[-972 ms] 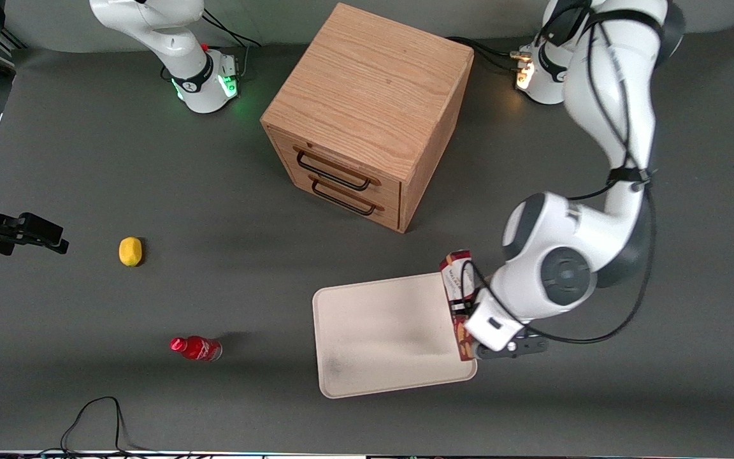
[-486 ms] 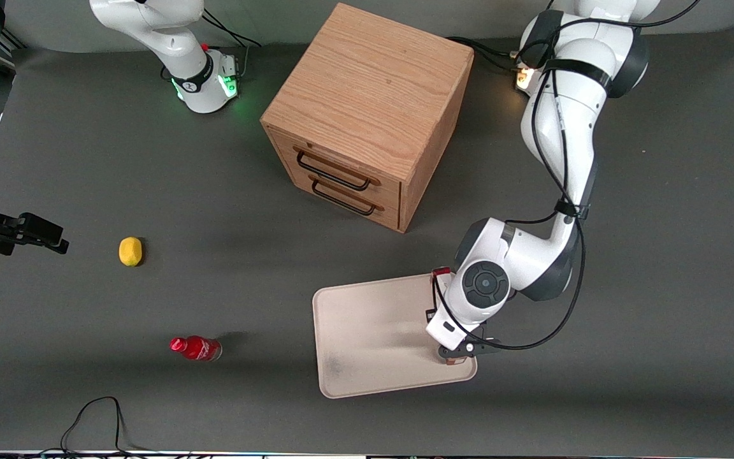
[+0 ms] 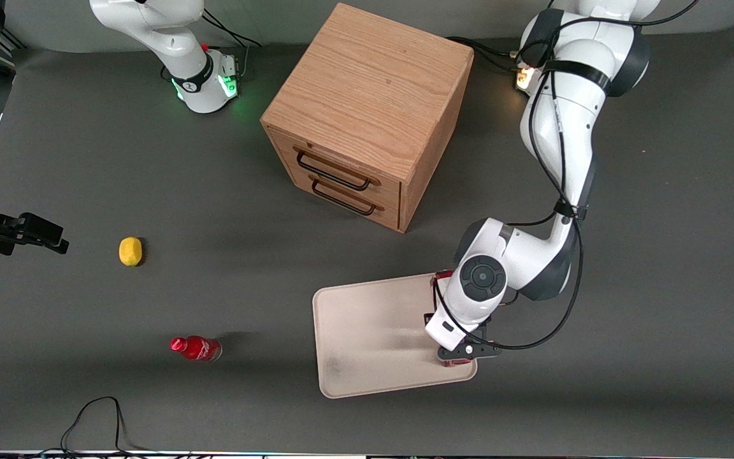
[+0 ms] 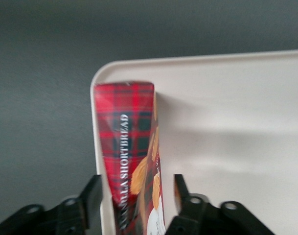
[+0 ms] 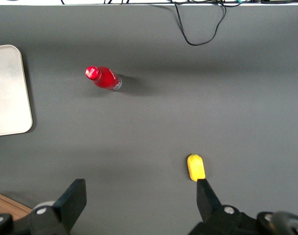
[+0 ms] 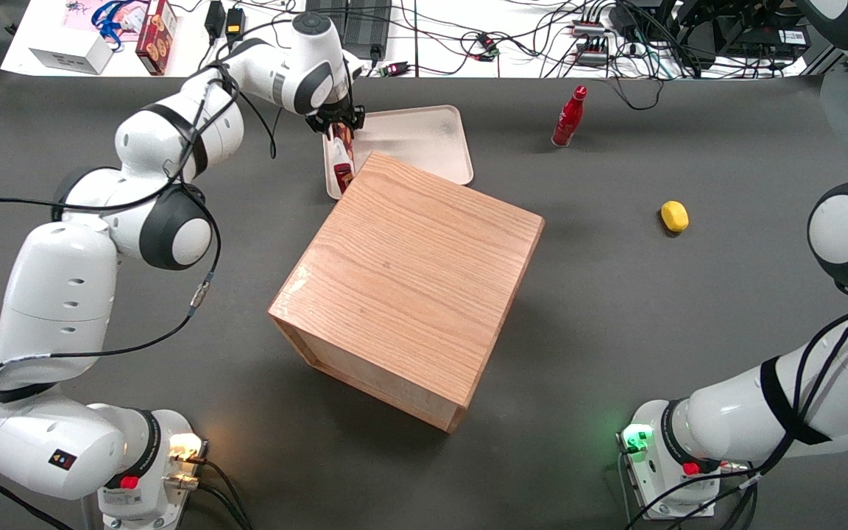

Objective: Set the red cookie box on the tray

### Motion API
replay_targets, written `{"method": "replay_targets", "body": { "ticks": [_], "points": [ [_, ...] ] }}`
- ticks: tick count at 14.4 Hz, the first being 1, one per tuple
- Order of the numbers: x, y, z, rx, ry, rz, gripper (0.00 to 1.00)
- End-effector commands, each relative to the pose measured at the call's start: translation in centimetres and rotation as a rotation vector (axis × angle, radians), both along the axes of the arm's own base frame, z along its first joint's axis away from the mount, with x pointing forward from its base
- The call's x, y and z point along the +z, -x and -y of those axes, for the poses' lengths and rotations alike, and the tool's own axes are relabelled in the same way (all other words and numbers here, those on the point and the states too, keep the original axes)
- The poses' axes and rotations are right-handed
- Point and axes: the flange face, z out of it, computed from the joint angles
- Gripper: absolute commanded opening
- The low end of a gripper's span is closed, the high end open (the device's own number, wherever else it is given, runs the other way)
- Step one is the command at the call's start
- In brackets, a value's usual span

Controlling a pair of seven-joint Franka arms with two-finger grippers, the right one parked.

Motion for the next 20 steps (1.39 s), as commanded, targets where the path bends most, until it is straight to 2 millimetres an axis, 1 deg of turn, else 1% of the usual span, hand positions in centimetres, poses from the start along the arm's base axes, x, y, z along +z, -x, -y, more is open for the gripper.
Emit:
{"method": "replay_targets", "body": {
  "ticks": [1, 2, 5, 6, 7, 8, 10, 11, 13, 14, 15, 17, 18, 20],
  "points": [
    [7.8, 1.9, -4.5, 0.054, 0.009, 0.016, 1.00],
    [10.5, 2.7, -6.0, 0.079, 0.034, 0.017, 1.00],
    [17.3, 5.2, -11.7, 0.152, 0.056, 0.031, 1.00],
    [19.1, 6.2, -14.0, 0.180, 0.053, 0.030, 1.00],
    [20.9, 7.4, -15.9, 0.199, 0.043, 0.013, 1.00],
    [22.3, 8.6, -17.6, 0.199, 0.026, -0.012, 1.00],
    [24.9, 11.3, -21.0, 0.138, -0.010, -0.061, 1.00],
    [26.2, 13.0, -23.7, 0.121, -0.019, -0.065, 1.00],
    [28.1, 16.7, -28.7, 0.095, -0.034, -0.064, 1.00],
    [29.1, 18.3, -30.6, 0.069, -0.038, -0.071, 1.00],
    [30.1, 19.4, -32.0, 0.053, -0.042, -0.087, 1.00],
    [31.5, 21.1, -33.1, 0.041, -0.048, -0.114, 1.00],
    [32.0, 21.5, -33.6, 0.031, -0.047, -0.114, 1.00],
    [32.4, 21.8, -33.9, 0.001, -0.013, -0.116, 1.00]
  ]
}}
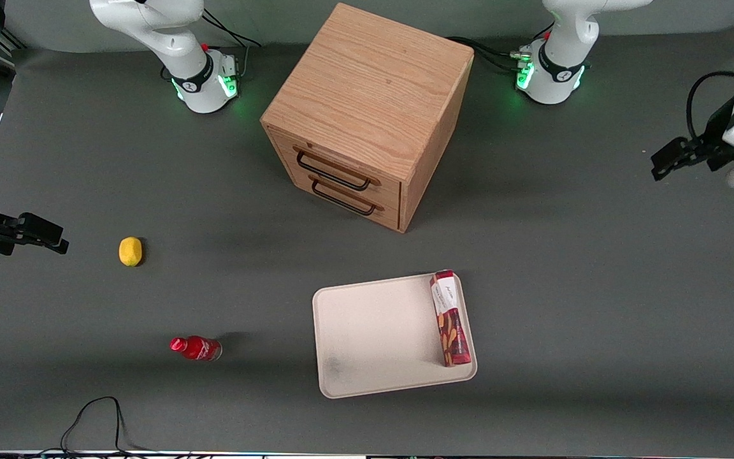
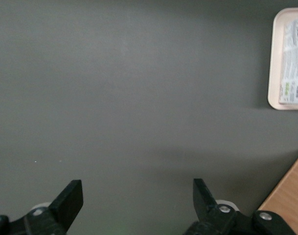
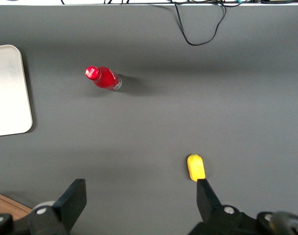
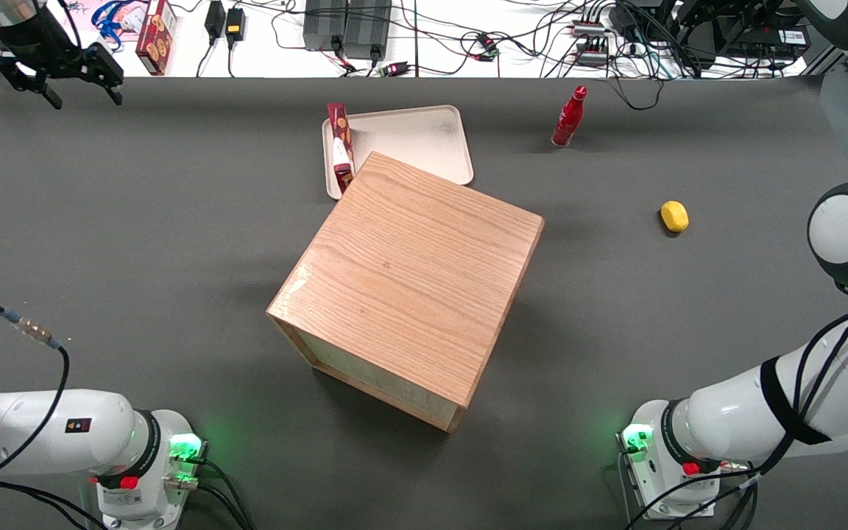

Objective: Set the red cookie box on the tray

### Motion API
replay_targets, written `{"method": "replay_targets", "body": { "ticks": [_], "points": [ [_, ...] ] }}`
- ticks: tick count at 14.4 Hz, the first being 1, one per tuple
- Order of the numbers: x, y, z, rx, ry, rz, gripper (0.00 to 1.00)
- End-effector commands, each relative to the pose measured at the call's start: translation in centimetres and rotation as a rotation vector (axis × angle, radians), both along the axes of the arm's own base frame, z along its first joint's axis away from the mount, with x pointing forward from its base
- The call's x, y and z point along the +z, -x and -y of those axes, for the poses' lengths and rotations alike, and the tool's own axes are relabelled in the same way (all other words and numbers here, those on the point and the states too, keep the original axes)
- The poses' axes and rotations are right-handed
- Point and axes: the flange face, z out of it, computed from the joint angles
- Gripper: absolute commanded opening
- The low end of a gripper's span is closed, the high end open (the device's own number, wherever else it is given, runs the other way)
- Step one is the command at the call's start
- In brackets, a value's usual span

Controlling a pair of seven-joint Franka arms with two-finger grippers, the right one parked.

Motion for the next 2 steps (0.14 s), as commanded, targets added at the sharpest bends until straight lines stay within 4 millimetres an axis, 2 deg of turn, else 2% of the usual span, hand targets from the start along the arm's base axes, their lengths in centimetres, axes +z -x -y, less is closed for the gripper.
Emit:
{"method": "replay_targets", "body": {
  "ticks": [1, 2],
  "points": [
    [-0.18, 0.87, -0.30, -0.037, 0.047, -0.009, 1.00],
    [-0.12, 0.92, -0.38, -0.044, 0.047, -0.009, 1.00]
  ]
}}
